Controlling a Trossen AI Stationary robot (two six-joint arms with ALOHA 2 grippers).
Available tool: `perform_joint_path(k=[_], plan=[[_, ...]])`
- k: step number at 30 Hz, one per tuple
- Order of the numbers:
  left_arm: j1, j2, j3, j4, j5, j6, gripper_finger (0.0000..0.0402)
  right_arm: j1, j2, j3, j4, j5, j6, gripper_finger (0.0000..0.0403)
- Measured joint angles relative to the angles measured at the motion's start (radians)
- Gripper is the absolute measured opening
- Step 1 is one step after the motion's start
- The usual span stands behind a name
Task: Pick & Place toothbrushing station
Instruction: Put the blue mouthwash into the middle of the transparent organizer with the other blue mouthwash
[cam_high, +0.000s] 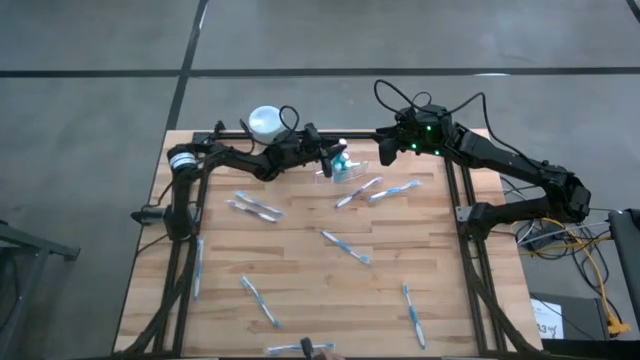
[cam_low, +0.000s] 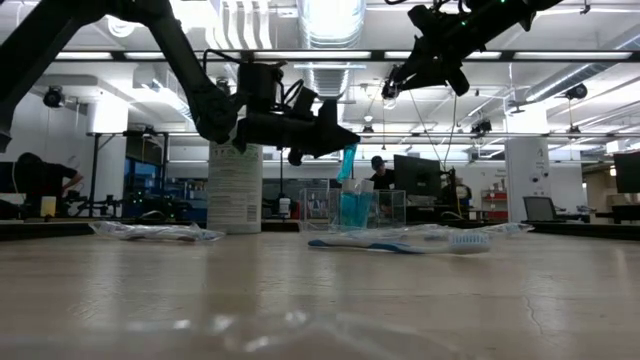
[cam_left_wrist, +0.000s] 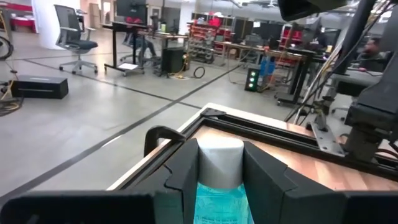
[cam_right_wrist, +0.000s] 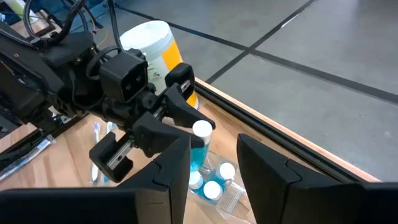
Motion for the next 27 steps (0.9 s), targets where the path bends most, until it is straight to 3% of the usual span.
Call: perform_joint_path(k=[27], plan=[[0.006, 0.004, 0.005, -0.146, 0.01, -0.049, 0.0106, 0.0, 0.0, 0.0, 0.0, 0.0, 0.0, 0.0128]])
